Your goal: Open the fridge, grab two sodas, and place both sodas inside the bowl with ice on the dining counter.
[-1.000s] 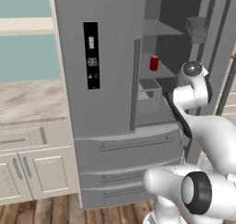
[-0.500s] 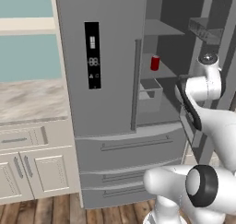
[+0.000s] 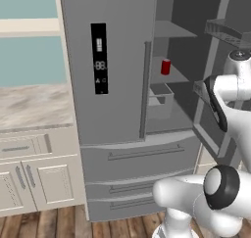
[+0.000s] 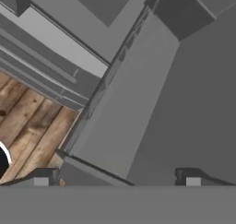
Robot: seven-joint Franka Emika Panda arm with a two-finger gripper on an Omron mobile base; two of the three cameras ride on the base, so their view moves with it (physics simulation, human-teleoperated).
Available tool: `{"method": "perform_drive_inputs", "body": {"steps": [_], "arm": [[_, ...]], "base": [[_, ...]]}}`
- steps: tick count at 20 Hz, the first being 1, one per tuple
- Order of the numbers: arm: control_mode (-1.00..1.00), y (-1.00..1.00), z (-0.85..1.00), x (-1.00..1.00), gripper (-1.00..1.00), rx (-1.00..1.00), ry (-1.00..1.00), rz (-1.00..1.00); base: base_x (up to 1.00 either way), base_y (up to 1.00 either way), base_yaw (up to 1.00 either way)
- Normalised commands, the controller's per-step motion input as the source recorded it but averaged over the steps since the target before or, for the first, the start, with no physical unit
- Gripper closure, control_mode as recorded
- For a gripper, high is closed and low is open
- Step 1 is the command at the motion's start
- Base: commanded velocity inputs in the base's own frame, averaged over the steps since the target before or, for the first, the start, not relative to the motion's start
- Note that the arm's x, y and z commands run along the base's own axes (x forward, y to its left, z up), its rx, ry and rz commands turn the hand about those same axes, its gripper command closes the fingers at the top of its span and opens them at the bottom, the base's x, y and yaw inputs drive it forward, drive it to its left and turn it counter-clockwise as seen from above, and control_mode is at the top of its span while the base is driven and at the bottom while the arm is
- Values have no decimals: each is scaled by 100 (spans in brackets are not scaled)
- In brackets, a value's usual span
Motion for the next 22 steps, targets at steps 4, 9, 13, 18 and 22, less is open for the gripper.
{"method": "perform_drive_inputs", "body": {"steps": [4, 9, 13, 18, 22], "arm": [[-100, -4, 0, -25, -100, -8, -22, 0], [-100, 91, -1, -15, -100, -15, -28, 0], [-100, 100, 0, 1, -100, -6, -19, 0], [-100, 100, 0, 15, -100, 3, -9, 0], [-100, 100, 0, 28, -100, 15, -2, 1]], "base": [[0, 0, 0], [0, 0, 0], [0, 0, 0], [0, 0, 0], [0, 0, 0]]}}
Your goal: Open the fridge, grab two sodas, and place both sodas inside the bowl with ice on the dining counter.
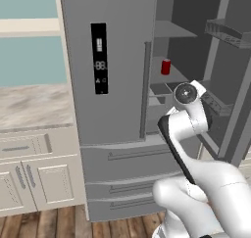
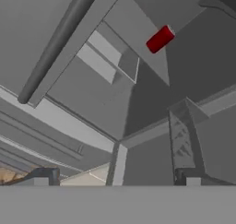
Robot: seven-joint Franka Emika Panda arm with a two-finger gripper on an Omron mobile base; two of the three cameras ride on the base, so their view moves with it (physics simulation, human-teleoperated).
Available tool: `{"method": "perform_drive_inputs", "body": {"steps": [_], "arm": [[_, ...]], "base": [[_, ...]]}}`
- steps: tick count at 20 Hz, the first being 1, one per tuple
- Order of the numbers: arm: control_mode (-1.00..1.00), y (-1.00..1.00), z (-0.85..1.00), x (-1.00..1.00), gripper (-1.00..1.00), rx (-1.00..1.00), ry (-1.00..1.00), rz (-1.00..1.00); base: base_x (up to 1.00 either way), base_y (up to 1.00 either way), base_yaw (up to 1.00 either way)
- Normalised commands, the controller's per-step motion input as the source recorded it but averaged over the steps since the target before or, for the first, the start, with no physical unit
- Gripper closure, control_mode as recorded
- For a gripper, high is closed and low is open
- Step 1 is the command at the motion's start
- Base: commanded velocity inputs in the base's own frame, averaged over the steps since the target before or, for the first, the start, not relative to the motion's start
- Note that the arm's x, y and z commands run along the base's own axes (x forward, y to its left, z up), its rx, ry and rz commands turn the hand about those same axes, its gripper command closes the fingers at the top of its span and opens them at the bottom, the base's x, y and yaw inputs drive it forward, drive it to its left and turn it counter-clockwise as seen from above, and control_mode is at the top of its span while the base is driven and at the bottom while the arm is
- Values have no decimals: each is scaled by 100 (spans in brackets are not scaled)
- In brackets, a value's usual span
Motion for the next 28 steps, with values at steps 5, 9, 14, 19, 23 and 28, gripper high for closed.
{"method": "perform_drive_inputs", "body": {"steps": [5, 9, 14, 19, 23, 28], "arm": [[-100, 100, 1, 36, -100, 20, -2, 0], [-100, 93, 4, 39, -100, 28, -3, 0], [-100, 22, 18, 29, -100, 23, -5, -8], [-100, -22, 21, 9, -100, 3, -9, -13], [-100, -7, 8, 35, -100, 0, -2, -9], [-100, -7, 0, 68, -100, 14, 0, 0]], "base": [[0, 0, 0], [0, 0, 0], [0, 0, 0], [0, 0, 0], [0, 0, 0], [0, 0, 0]]}}
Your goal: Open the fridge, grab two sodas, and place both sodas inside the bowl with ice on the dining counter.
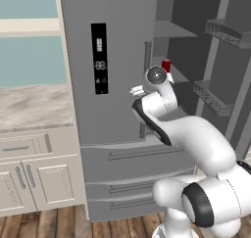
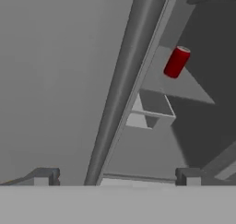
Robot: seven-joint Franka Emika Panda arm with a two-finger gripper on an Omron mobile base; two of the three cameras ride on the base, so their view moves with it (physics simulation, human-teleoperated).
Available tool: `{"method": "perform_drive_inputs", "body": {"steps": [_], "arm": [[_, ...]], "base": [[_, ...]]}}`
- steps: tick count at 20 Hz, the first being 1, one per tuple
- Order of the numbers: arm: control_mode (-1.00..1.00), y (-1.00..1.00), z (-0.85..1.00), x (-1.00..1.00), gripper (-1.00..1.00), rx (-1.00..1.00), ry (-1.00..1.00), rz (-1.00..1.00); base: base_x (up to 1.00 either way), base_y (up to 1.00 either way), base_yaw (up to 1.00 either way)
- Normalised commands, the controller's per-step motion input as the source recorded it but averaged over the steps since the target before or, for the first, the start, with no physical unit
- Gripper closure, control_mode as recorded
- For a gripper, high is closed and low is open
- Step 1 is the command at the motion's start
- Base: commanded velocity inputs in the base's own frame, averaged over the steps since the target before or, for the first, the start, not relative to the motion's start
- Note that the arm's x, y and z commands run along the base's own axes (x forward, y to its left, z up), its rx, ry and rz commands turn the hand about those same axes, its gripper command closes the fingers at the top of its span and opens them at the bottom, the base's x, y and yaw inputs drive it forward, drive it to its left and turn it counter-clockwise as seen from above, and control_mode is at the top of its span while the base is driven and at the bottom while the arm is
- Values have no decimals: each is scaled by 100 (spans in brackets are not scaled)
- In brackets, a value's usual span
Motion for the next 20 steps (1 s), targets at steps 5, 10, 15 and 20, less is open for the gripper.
{"method": "perform_drive_inputs", "body": {"steps": [5, 10, 15, 20], "arm": [[-100, -5, 0, 61, -100, 17, 0, 0], [-100, 0, 0, 58, -100, 11, 0, 0], [-100, 0, 0, 52, -100, 9, 0, 0], [-100, 0, -2, 40, 100, 7, 1, 0]], "base": [[0, 0, 0], [0, 0, 0], [0, 0, 0], [0, 0, 0]]}}
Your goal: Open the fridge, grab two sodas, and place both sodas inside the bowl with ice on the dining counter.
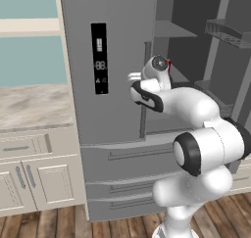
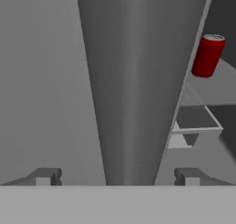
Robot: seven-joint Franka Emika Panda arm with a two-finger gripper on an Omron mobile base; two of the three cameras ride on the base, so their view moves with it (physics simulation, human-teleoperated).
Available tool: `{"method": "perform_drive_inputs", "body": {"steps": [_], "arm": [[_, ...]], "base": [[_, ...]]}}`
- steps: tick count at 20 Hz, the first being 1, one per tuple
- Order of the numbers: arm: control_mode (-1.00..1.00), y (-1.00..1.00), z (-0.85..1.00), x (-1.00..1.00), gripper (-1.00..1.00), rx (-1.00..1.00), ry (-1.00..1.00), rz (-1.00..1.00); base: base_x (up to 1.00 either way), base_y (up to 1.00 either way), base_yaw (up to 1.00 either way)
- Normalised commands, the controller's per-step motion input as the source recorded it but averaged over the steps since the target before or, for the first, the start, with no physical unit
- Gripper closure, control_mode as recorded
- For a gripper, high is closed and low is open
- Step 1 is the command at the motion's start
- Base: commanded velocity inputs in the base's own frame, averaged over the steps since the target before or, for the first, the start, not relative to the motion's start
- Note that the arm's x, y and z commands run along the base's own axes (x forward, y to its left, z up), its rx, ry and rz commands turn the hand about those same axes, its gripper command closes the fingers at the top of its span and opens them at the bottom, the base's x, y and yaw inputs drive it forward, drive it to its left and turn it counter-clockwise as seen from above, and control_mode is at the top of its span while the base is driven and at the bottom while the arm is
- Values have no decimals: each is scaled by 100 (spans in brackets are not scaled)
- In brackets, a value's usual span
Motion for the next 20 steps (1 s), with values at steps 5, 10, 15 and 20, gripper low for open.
{"method": "perform_drive_inputs", "body": {"steps": [5, 10, 15, 20], "arm": [[-100, 0, -3, 38, 100, 8, 0, 0], [-100, 0, -1, 32, 100, 5, 0, 1], [-100, 31, 0, -16, 100, 0, 0, 9], [-100, 59, -3, -57, 100, 0, 0, 13]], "base": [[0, 0, 0], [0, 0, 0], [0, 0, 0], [0, 0, 0]]}}
